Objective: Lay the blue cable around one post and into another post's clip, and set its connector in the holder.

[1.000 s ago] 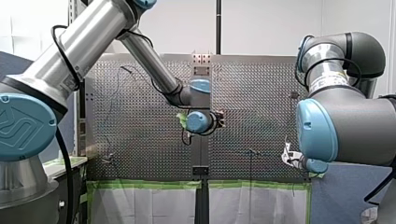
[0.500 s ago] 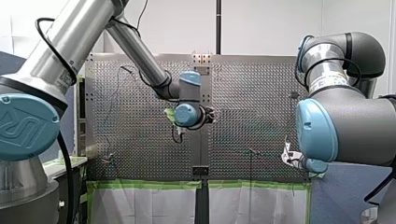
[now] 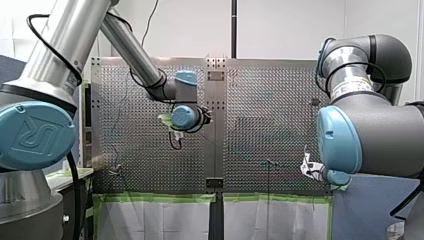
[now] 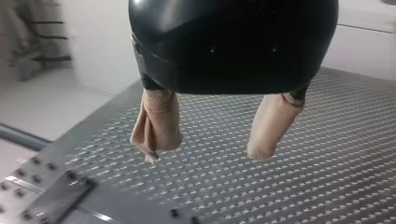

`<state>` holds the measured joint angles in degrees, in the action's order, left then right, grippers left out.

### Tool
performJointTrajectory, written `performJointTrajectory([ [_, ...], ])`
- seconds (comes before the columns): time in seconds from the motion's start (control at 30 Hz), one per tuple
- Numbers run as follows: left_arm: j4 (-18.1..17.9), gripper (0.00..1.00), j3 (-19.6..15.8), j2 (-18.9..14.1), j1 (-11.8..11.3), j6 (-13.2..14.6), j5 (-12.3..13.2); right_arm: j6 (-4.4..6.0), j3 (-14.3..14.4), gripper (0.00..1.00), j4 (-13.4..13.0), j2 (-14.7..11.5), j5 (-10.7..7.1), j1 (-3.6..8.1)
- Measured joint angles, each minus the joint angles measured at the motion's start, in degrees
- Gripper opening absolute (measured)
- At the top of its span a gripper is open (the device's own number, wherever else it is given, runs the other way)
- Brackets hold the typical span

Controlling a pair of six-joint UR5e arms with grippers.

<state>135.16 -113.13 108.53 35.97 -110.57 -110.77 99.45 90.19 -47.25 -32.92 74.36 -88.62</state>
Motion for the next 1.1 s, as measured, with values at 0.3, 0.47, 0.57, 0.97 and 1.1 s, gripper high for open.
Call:
performJointTrajectory([
  [0.3,-4.05,1.0,-4.06,-4.04,-4.04,-4.05,3.16,-0.12,0.0,0.0,0.18,0.02,0.0,-0.21],
  [0.47,-5.7,1.0,-6.56,-6.54,-6.54,-6.55,1.34,-0.17,-0.02,0.0,0.25,0.01,0.0,-0.42],
  [0.57,-6.22,1.0,-8.08,-8.06,-8.06,-8.07,-0.13,-0.19,-0.02,0.0,0.28,0.01,0.0,-0.46],
  [0.97,-6.56,1.0,-14.16,-14.15,-13.88,-14.16,-4.72,-0.06,-0.13,0.0,0.23,0.01,0.0,-0.55],
  [1.1,-6.56,1.0,-16.3,-16.3,-14.55,-16.27,-6.13,-0.04,-0.27,0.0,0.39,0.01,0.0,-0.62],
])
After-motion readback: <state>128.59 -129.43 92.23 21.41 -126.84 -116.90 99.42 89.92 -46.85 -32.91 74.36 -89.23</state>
